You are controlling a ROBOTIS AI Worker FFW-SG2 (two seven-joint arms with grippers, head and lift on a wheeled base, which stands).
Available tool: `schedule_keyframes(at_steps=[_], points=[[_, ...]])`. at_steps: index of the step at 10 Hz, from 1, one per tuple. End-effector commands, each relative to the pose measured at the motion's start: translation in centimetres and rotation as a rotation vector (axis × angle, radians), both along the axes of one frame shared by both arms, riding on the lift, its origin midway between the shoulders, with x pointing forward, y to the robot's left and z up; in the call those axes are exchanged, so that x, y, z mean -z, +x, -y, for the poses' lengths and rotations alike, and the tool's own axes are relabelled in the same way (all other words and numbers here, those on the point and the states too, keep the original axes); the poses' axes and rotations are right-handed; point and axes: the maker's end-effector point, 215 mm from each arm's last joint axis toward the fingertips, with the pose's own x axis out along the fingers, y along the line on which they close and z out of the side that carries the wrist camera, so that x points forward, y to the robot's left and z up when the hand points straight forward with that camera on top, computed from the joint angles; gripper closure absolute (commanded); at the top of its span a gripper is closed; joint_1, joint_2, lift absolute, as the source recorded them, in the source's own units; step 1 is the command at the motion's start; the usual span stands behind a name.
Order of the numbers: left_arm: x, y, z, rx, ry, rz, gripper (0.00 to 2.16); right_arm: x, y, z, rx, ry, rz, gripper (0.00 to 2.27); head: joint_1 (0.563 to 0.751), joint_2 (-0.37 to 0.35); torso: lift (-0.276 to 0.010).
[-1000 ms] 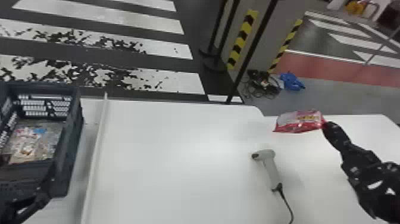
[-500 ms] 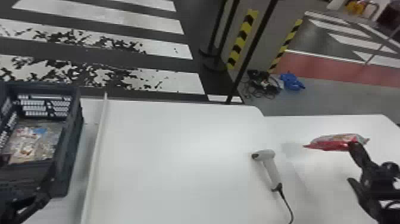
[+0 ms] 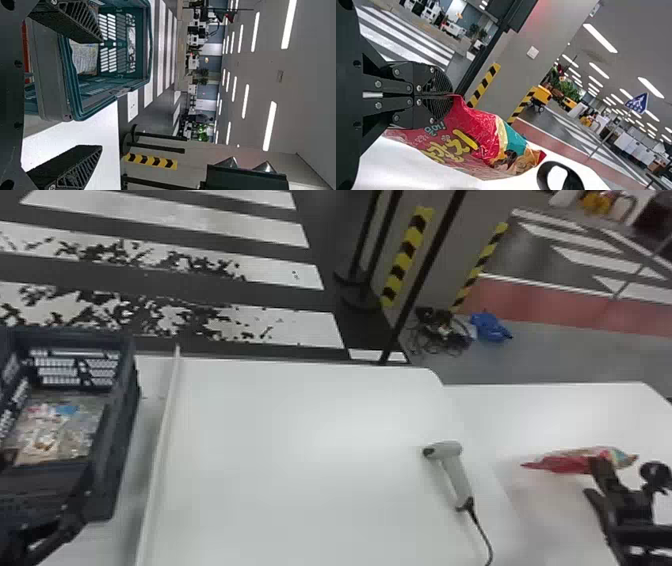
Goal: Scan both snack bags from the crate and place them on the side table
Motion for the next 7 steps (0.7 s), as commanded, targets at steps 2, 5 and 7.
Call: schedule_keyframes(at_steps=[2,5,7], points=[[-0.1,0.1,0.2,0.004,-0.001,0.004,0.04,3.6,0.1,-1.4,-0.042,0.066,-0.146,2.24,0.695,-0.350,-0.098],[-0.2,0.1,0.3,0.007,-0.001,0.005,0.04,7.4,-0.3,-3.3,-0.082,0.125,-0.297,0.95,0.695,-0.350,-0.098],[-0.4,0.0,0.3,0.006,-0.001,0.008,0.04,7.7,-0.3,-3.6,-0.095,0.109,-0.317,0.00,0.695,-0.350,-0.098]])
